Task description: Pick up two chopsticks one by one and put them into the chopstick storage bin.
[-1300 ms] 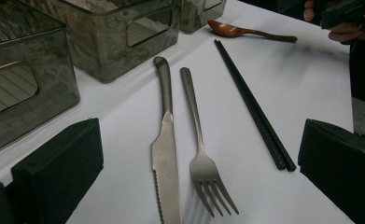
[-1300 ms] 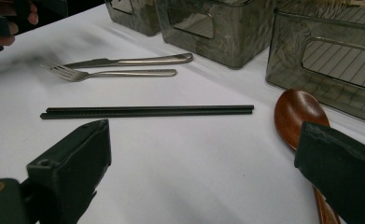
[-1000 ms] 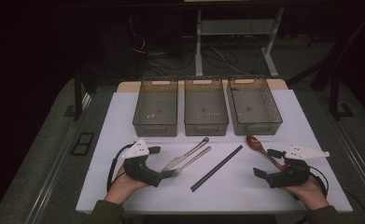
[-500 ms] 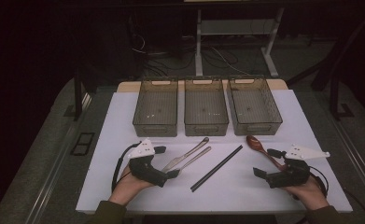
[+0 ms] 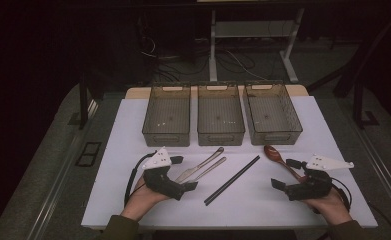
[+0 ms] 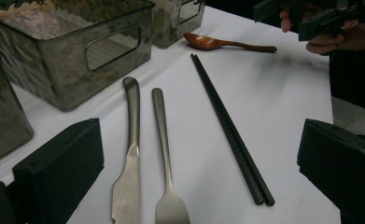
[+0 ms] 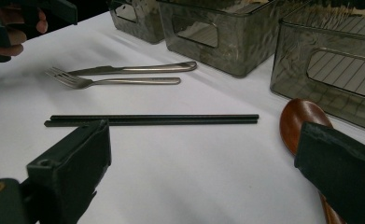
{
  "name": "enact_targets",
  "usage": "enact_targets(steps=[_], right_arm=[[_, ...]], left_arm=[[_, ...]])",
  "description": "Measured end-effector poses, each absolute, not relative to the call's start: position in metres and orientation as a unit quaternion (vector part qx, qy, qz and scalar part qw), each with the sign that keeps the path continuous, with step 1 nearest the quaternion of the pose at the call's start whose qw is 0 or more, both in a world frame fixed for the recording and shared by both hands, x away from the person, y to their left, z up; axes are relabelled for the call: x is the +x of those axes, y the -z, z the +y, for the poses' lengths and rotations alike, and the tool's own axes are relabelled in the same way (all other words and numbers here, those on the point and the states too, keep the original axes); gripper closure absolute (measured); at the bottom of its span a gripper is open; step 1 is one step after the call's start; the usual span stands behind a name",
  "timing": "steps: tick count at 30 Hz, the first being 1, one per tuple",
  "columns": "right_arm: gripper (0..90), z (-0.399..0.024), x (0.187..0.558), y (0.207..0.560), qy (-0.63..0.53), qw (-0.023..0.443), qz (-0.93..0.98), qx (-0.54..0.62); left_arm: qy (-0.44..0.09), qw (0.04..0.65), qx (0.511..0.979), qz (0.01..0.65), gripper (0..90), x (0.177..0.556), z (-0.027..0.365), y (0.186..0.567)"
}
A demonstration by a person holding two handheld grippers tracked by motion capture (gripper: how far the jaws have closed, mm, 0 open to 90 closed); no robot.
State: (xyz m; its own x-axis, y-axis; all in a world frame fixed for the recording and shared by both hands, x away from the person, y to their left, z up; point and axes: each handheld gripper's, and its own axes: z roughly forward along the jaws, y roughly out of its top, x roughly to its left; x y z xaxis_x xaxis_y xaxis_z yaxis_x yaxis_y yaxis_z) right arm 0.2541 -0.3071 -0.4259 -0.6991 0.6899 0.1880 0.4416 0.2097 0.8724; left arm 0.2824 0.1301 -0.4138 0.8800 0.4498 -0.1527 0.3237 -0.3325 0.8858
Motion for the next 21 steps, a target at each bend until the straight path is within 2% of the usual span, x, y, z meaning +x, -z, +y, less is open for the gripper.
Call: enact_targets(steps=[21], right_arm=[[3.2,-0.307,0.254,0.426,-0.508,0.125,0.768,0.369]], left_arm=[[-0.047,0.521,0.823,0.224,5.4,0.282,0.104,0.414]])
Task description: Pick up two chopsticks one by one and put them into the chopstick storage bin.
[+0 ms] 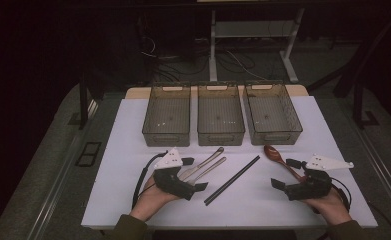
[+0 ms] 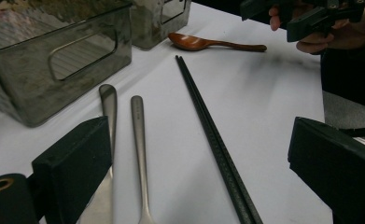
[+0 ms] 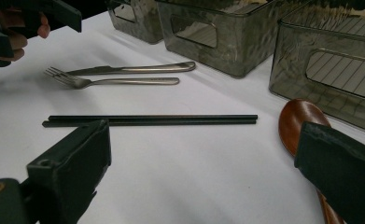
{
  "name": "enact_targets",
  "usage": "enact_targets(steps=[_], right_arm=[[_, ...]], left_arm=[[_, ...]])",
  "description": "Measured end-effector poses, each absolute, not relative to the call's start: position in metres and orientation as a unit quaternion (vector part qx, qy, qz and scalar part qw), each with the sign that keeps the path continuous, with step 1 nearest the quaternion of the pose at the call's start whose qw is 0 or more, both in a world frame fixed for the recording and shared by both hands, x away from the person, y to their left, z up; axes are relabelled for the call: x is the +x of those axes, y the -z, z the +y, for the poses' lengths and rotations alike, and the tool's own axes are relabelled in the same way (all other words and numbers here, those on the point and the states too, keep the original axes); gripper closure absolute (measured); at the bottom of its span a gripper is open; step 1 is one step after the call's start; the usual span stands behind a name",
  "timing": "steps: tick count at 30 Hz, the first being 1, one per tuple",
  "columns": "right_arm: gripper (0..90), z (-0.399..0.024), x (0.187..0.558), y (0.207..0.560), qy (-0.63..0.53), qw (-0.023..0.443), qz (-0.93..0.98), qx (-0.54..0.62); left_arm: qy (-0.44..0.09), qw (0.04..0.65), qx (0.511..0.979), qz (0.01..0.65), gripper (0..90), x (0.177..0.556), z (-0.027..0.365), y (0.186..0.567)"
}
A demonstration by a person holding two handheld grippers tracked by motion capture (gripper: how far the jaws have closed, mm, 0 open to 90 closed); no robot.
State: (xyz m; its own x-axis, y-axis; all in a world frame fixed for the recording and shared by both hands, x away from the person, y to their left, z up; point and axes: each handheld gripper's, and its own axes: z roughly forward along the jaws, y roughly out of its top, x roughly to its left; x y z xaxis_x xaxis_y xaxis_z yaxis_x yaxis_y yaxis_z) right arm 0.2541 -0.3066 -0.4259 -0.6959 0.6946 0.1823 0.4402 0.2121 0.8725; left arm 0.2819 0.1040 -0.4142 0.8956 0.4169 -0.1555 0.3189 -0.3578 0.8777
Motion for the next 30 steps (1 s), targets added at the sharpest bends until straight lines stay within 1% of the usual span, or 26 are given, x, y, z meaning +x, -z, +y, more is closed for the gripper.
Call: enact_targets(steps=[2,5,8,17,19,20,24,25,27,30], right_arm=[[3.2,-0.306,0.254,0.426,-0.506,0.126,0.769,0.369],[3.2,-0.306,0.254,0.426,-0.507,0.127,0.768,0.37],[3.2,-0.307,0.255,0.426,-0.506,0.127,0.768,0.371],[3.2,-0.306,0.255,0.427,-0.502,0.126,0.77,0.371],[3.2,-0.306,0.255,0.427,-0.502,0.126,0.771,0.372],[3.2,-0.306,0.255,0.427,-0.502,0.126,0.771,0.372],[3.2,-0.306,0.255,0.427,-0.501,0.126,0.771,0.372],[3.2,-0.305,0.255,0.427,-0.499,0.127,0.772,0.372],[3.2,-0.305,0.255,0.427,-0.499,0.127,0.772,0.373],[3.2,-0.305,0.255,0.427,-0.498,0.127,0.773,0.372]], left_arm=[[-0.048,0.517,0.825,0.225,7.3,0.281,0.101,0.414],[-0.05,0.514,0.826,0.226,13.7,0.28,0.097,0.415],[-0.047,0.514,0.827,0.224,16.5,0.28,0.095,0.416],[-0.041,0.504,0.832,0.227,36.4,0.276,0.088,0.421],[-0.041,0.5,0.834,0.229,39.6,0.275,0.087,0.422],[-0.042,0.498,0.836,0.229,39.6,0.275,0.086,0.422],[-0.034,0.494,0.837,0.235,47.8,0.274,0.083,0.425],[-0.034,0.491,0.838,0.237,51.1,0.274,0.082,0.426],[-0.033,0.486,0.84,0.238,52.2,0.273,0.08,0.427],[-0.03,0.478,0.845,0.238,56.2,0.273,0.075,0.43]])
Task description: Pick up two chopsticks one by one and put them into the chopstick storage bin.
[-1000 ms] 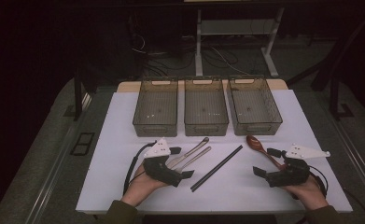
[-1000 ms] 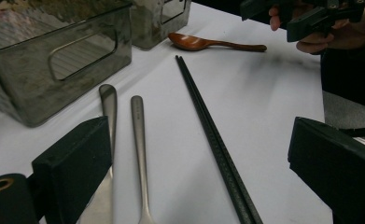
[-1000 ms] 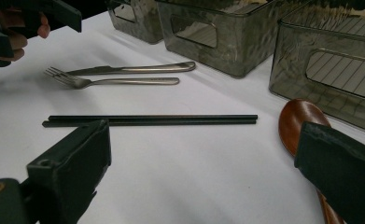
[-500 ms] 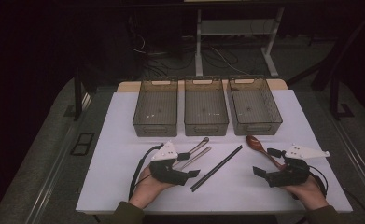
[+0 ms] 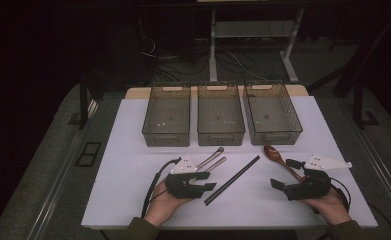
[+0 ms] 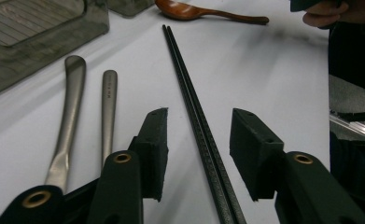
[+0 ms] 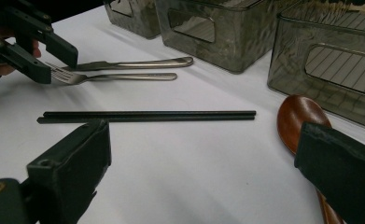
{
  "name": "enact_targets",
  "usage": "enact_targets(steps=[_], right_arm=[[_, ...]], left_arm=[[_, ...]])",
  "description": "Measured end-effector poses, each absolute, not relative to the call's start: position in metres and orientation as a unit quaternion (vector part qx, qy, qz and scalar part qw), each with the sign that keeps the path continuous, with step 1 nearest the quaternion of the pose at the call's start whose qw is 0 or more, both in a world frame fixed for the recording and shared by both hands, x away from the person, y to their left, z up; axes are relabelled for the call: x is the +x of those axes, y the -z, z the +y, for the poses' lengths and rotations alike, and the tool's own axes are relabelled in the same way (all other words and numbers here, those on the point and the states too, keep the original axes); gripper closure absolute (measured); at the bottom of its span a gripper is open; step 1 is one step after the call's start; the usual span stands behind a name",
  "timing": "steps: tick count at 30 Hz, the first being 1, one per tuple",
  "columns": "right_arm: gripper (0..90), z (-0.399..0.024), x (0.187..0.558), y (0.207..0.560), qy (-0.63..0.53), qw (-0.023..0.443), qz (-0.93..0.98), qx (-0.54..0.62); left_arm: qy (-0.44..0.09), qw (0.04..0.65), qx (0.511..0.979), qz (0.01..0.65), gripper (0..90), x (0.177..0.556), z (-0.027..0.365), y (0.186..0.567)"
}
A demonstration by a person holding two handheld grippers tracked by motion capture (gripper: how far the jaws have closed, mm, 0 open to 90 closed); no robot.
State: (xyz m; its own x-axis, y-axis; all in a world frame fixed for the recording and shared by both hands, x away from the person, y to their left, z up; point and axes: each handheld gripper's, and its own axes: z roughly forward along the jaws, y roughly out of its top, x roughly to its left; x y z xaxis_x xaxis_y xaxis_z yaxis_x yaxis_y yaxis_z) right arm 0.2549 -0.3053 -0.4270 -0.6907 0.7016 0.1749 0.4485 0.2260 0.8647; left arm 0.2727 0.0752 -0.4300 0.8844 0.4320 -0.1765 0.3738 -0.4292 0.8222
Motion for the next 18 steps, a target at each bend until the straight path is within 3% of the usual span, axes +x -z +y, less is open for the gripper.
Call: enact_targets(steps=[18], right_arm=[[3.2,-0.305,0.255,0.427,-0.495,0.129,0.774,0.373]], left_arm=[[-0.04,0.424,0.872,0.239,72.4,0.272,0.043,0.449]])
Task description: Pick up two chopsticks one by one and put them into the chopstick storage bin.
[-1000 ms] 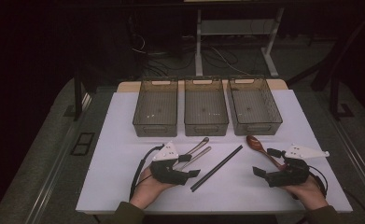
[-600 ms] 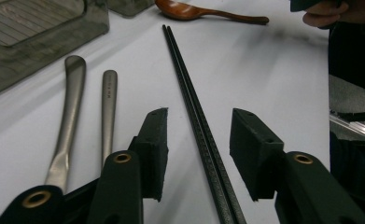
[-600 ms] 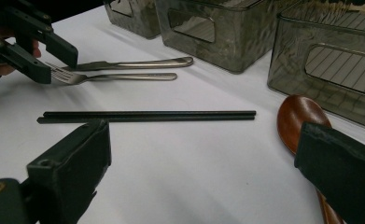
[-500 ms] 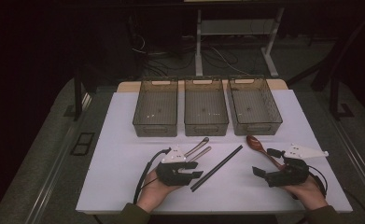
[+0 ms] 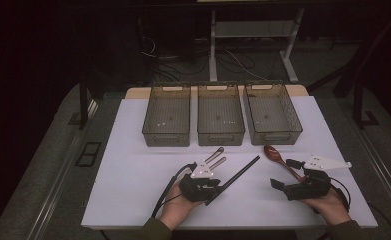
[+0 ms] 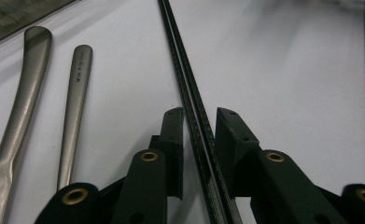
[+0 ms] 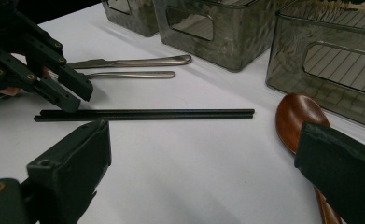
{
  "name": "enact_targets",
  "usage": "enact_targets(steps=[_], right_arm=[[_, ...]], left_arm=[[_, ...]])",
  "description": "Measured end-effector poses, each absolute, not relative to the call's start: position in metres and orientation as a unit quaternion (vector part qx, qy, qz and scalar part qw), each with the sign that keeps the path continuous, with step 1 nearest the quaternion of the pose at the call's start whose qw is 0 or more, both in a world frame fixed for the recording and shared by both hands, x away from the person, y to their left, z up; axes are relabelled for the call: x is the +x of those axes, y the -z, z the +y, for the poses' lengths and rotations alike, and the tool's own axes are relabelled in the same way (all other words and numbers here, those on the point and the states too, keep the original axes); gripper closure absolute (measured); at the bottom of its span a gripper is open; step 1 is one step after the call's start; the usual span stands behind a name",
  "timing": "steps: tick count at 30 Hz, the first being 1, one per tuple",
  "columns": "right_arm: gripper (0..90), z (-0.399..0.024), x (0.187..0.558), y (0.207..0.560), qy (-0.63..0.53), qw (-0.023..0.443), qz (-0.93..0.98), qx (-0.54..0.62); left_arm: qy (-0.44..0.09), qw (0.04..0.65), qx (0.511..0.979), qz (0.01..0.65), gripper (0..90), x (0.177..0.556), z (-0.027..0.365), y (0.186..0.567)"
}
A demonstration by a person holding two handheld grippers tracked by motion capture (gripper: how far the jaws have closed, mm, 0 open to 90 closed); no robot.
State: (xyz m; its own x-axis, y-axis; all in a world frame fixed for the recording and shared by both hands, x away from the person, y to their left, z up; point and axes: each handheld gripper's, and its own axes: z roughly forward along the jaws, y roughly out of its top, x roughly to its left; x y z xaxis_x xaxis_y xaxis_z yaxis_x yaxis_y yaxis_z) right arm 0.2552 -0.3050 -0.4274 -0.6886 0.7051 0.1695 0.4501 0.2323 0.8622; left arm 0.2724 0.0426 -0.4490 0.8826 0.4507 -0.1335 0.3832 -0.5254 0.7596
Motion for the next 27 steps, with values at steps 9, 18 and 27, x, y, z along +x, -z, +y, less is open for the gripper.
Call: enact_targets(steps=[9,18,27], right_arm=[[3.2,-0.3052,0.2552,0.4274,-0.494,0.129,0.775,0.373],[3.2,-0.3052,0.2552,0.4275,-0.494,0.13,0.775,0.373],[3.2,-0.3054,0.2549,0.4274,-0.493,0.13,0.775,0.373]], left_arm=[[-0.042,0.416,0.876,0.241,75.8,0.2726,0.0406,0.4513],[-0.049,0.407,0.881,0.237,76.7,0.2727,0.0404,0.4523],[-0.066,0.399,0.884,0.234,77.2,0.273,0.0417,0.4518]])
